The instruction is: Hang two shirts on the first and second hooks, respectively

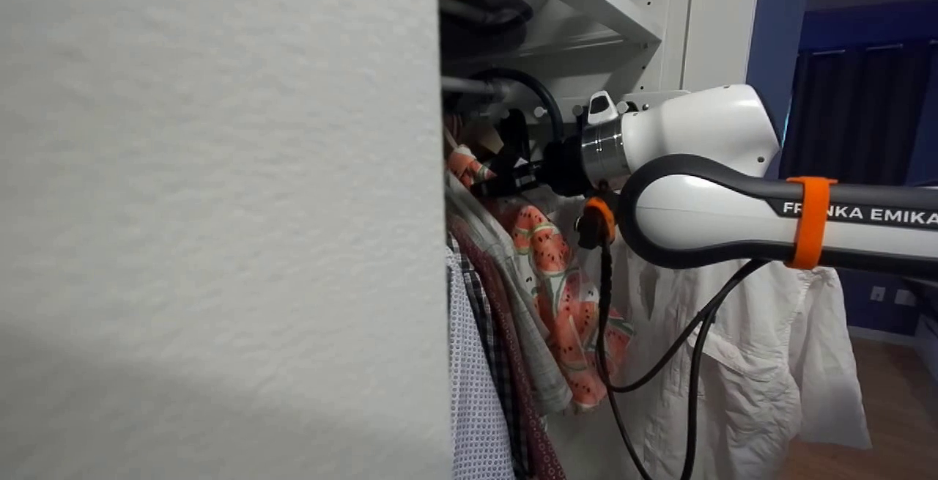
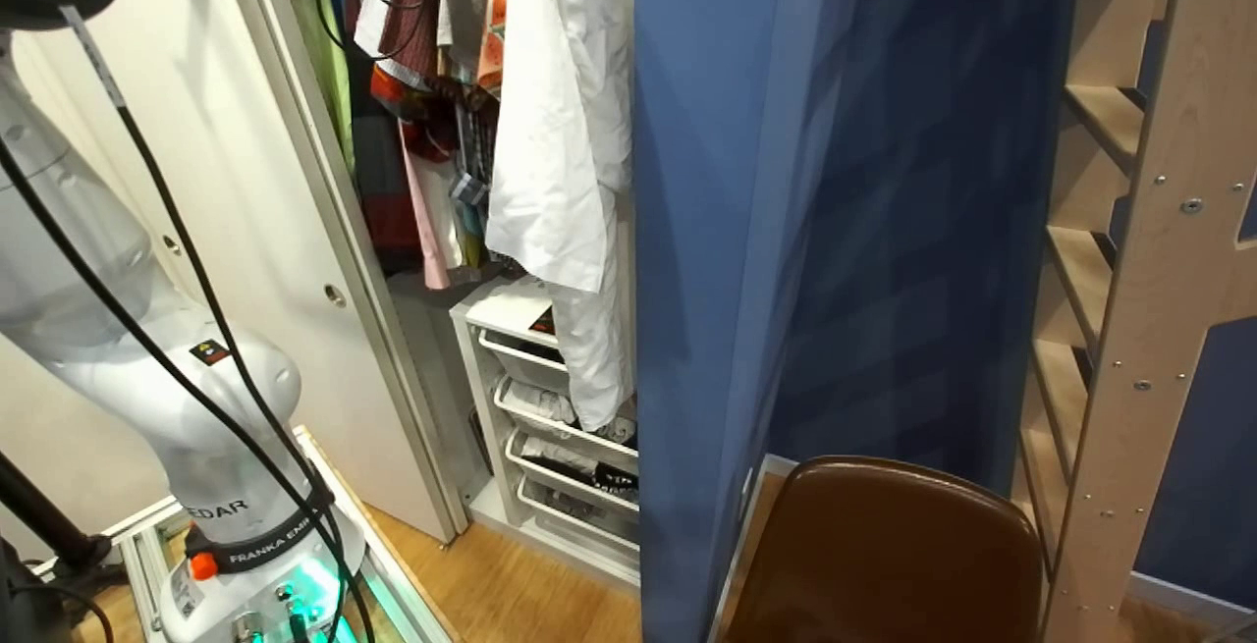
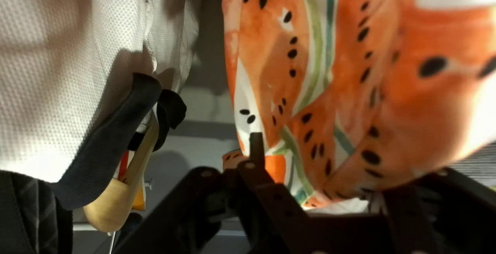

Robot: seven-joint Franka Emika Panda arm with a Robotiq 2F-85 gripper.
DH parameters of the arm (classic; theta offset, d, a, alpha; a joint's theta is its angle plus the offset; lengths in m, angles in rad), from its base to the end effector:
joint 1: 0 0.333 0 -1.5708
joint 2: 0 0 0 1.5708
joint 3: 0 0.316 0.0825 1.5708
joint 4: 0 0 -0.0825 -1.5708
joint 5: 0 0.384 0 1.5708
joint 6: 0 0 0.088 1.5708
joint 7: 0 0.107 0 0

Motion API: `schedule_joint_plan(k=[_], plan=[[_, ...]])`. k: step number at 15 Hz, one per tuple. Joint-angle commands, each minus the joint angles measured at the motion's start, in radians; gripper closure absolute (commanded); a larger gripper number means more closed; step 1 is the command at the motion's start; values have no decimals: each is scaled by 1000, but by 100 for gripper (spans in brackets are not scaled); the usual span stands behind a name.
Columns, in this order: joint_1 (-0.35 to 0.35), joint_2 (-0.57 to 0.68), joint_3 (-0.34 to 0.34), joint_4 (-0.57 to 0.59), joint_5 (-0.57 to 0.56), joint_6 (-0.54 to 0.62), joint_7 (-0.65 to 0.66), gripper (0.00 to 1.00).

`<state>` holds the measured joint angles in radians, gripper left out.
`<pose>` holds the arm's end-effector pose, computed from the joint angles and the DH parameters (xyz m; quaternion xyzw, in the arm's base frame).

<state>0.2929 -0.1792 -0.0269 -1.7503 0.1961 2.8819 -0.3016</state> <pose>0.5196 0.1279 0.7974 -0.7744 -0.1623 -0.6077 0.0688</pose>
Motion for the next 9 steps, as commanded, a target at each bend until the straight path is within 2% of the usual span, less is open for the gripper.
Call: schedule_joint_plan(k=[1,2,3,5,9], plan=[[22,22,-15,16,41,-8,-44,14],[19,28,-15,19,39,-2,-45,17],[18,31,-13,18,39,3,-43,44],[18,35,-16,21,43,29,-49,47],[41,25,-27,16,109,83,-103,75]])
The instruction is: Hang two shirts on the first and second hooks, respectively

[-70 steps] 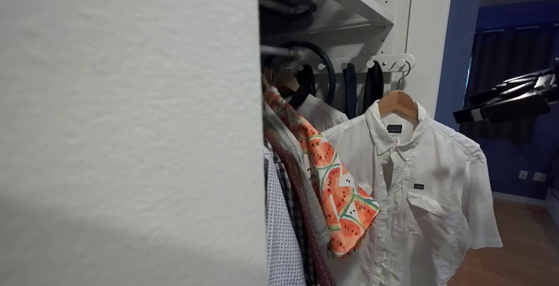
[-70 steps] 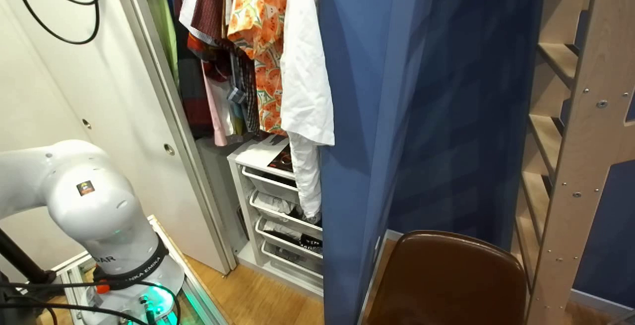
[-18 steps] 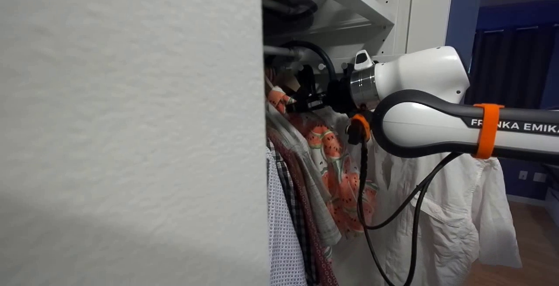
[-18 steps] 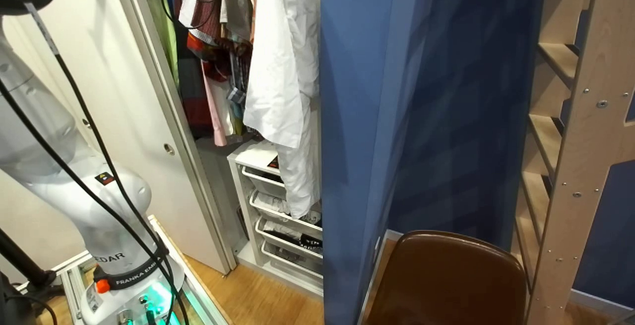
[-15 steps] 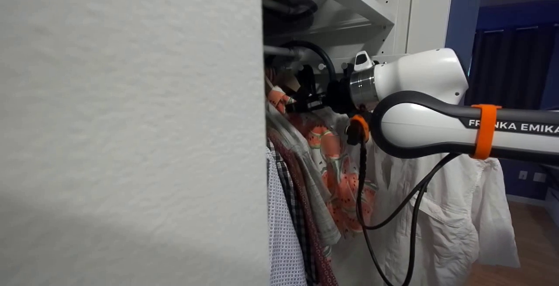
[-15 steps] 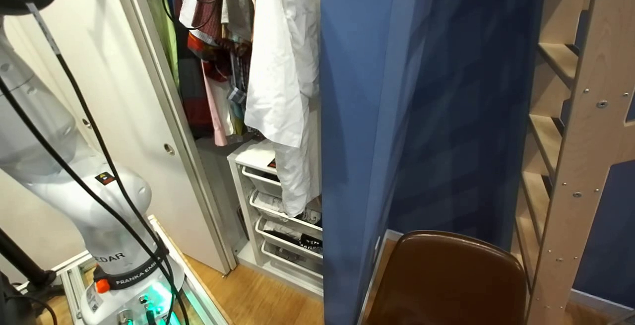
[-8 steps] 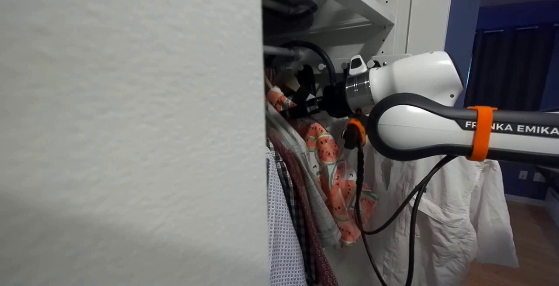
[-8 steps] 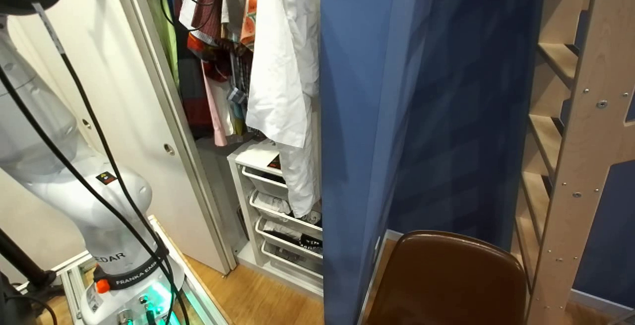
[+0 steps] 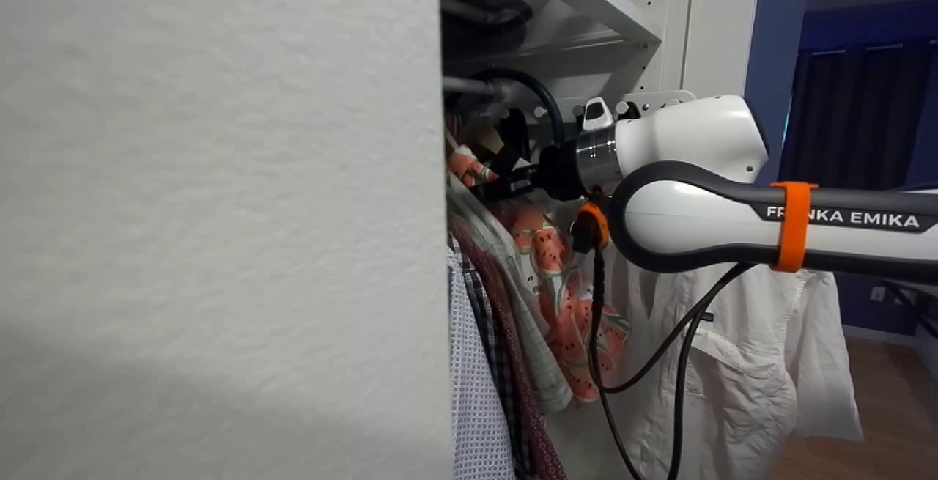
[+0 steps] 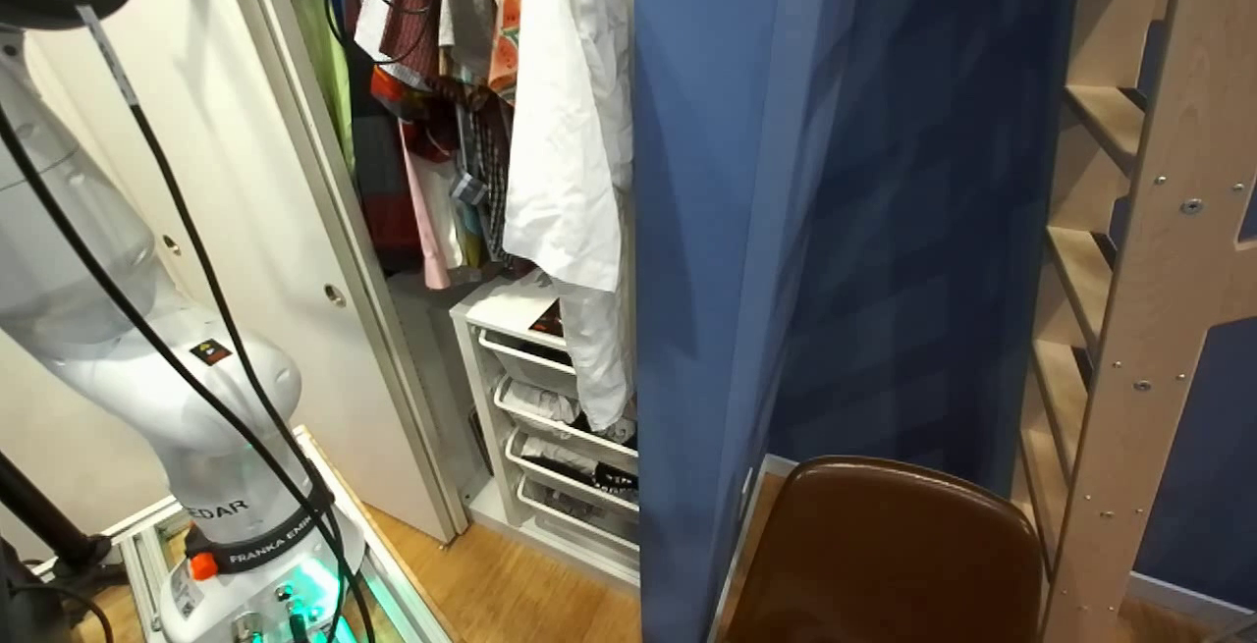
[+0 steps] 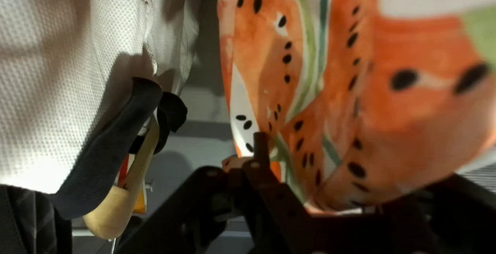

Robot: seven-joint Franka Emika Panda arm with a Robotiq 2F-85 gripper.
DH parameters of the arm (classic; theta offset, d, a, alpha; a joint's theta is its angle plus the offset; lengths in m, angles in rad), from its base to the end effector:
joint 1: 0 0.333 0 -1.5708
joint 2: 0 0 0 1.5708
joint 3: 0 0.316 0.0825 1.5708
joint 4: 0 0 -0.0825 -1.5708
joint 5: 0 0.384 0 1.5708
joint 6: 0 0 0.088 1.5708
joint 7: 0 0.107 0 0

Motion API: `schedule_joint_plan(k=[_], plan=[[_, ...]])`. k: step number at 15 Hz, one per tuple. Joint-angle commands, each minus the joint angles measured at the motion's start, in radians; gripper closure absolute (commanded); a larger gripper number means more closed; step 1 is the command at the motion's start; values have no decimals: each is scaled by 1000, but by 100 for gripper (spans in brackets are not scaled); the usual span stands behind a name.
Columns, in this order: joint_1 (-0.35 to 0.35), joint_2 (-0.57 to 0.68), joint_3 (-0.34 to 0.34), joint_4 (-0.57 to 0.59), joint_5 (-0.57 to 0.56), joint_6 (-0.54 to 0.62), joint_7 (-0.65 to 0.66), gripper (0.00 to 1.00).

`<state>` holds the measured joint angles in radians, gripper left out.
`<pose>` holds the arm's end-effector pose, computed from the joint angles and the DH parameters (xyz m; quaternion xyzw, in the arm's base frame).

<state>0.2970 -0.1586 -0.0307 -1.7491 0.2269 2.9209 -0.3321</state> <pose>0.5271 0.1271 0.7913 -0.7683 -0.1607 -0.6156 0.0695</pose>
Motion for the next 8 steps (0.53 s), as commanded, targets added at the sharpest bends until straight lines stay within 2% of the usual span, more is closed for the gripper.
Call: schedule_joint_plan(k=[1,4,6,8], plan=[[48,2,-26,13,108,64,-98,81],[110,-4,-50,18,236,130,-206,100],[156,-13,-75,20,324,153,-287,96],[194,-21,-101,21,398,161,-361,95]])
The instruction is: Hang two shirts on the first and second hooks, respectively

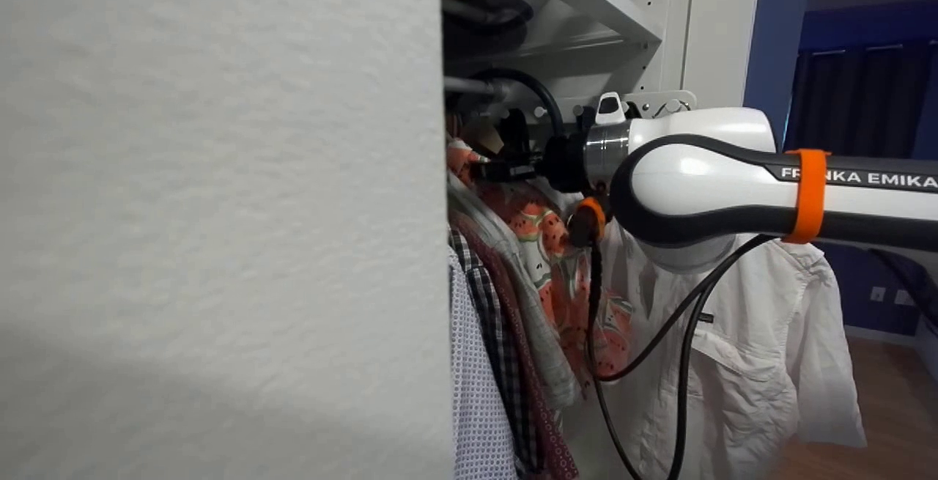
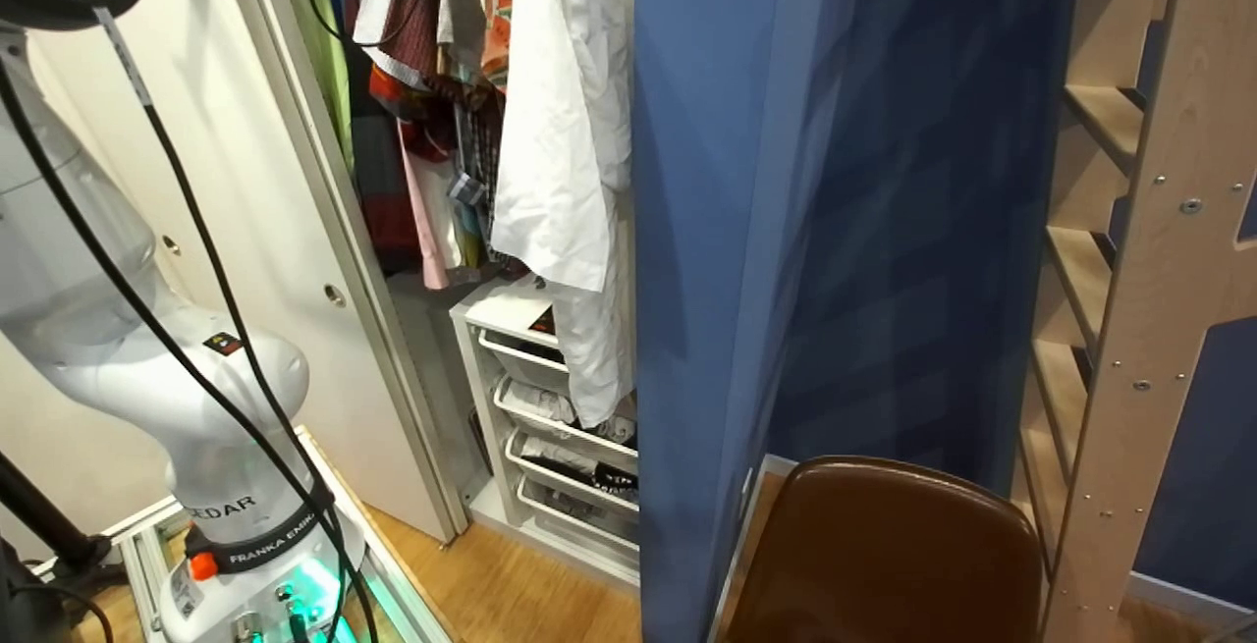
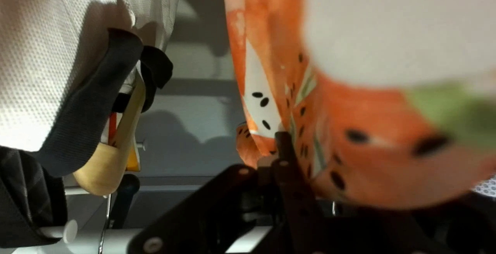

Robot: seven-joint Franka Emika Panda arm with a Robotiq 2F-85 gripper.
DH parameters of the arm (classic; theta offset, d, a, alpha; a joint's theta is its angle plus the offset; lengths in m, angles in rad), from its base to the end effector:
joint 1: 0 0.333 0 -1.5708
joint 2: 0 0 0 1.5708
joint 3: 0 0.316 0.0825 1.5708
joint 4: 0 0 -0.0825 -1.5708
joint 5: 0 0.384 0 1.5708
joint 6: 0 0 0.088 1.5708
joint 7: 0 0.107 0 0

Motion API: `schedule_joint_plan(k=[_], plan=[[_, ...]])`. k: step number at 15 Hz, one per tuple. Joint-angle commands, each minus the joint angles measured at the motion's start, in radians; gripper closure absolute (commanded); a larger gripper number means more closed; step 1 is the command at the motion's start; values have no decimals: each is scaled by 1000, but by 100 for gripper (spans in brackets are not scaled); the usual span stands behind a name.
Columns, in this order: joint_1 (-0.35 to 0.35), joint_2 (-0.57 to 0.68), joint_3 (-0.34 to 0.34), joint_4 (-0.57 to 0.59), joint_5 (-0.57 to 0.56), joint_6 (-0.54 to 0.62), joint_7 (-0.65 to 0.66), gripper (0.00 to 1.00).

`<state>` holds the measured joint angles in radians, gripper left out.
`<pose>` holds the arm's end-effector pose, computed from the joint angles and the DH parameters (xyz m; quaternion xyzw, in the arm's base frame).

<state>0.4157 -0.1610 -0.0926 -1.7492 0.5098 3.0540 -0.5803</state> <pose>0.5186 0.1267 0.7993 -0.7231 -0.1548 -0.6648 0.1057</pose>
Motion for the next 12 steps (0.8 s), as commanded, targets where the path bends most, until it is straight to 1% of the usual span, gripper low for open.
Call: schedule_joint_plan(k=[1,3,4,5,6,7,8,11,12], plan=[[93,-23,-51,21,148,32,-148,95],[117,-32,-74,20,189,30,-209,95],[111,-42,-78,8,181,2,-217,83],[98,-42,-77,2,160,1,-211,56],[77,-45,-71,-9,128,-20,-188,54],[70,-49,-69,-11,111,-37,-190,49],[61,-52,-66,-9,92,-55,-185,42],[5,-52,-48,-6,-21,-144,-122,20],[-14,-48,-43,-3,-64,-174,-96,14]])
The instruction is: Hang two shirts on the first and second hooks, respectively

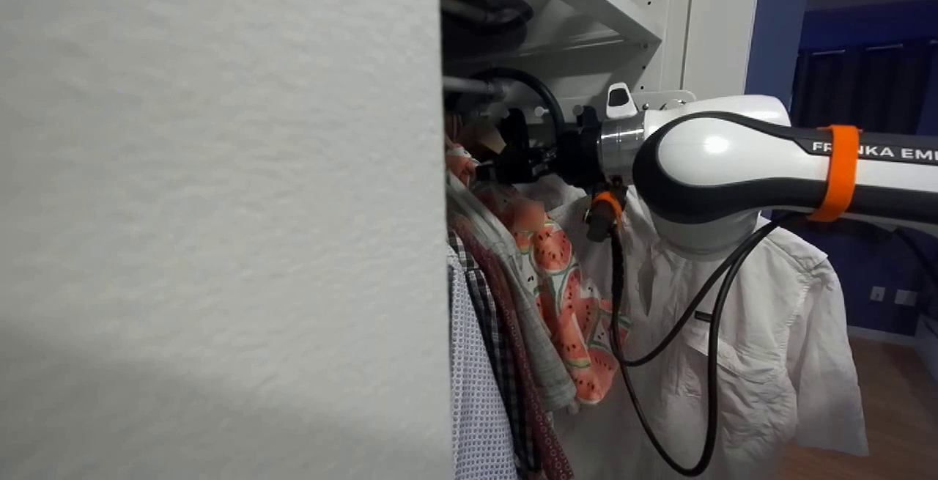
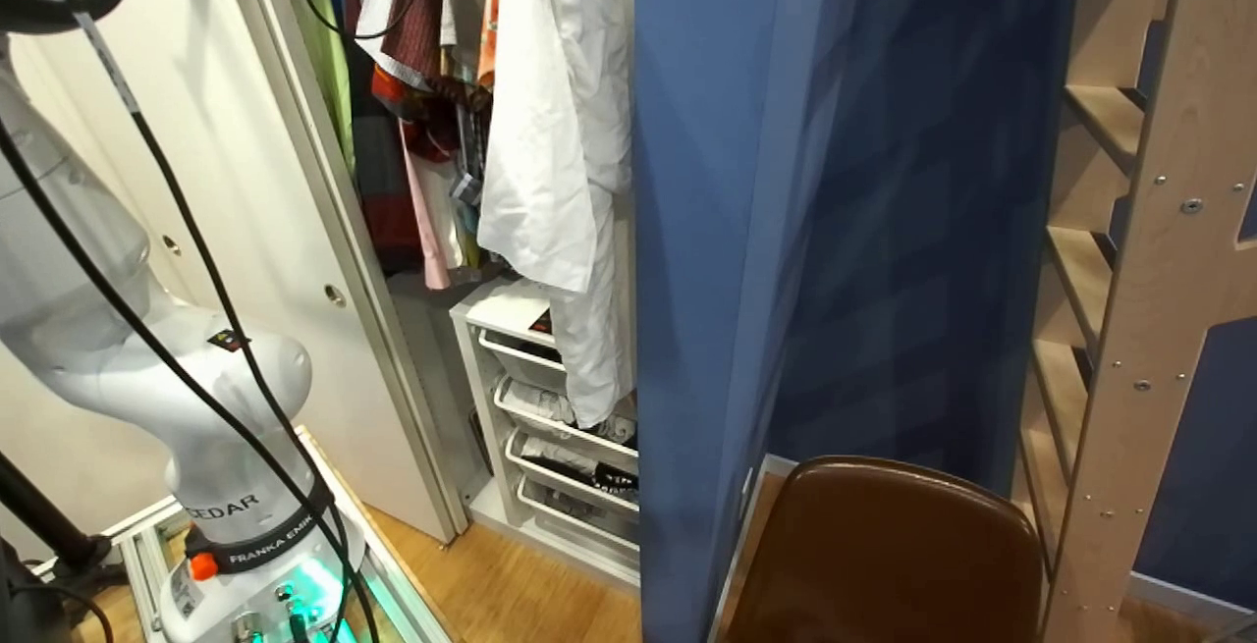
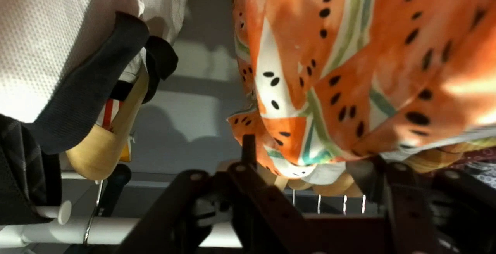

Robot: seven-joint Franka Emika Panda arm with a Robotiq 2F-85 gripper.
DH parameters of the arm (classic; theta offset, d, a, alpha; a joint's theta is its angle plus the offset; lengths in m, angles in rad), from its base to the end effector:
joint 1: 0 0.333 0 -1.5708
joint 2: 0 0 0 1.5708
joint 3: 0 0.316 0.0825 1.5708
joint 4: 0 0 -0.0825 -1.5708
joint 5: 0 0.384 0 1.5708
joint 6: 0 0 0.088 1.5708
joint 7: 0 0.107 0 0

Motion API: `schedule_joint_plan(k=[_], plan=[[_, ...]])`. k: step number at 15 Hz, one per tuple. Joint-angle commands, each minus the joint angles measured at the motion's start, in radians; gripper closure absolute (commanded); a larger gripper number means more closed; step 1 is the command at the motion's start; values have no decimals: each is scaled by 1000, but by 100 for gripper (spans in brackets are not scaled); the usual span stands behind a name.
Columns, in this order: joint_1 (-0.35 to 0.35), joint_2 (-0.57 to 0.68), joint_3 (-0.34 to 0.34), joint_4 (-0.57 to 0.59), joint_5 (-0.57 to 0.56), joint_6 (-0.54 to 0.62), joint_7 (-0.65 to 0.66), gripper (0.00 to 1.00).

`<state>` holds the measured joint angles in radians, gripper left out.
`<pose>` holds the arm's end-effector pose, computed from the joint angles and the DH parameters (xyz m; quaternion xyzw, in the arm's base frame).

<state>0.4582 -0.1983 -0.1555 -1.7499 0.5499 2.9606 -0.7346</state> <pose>0.5128 0.1098 0.8061 -0.7243 -0.2056 -0.6526 0.0842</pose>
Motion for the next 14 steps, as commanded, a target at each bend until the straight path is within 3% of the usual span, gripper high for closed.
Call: schedule_joint_plan(k=[1,3,10,14], plan=[[-67,-6,22,1,-139,-100,76,6],[-82,4,25,11,-189,-135,113,0],[-69,58,28,68,-204,-136,121,0],[-115,90,43,89,-367,-158,211,0]])
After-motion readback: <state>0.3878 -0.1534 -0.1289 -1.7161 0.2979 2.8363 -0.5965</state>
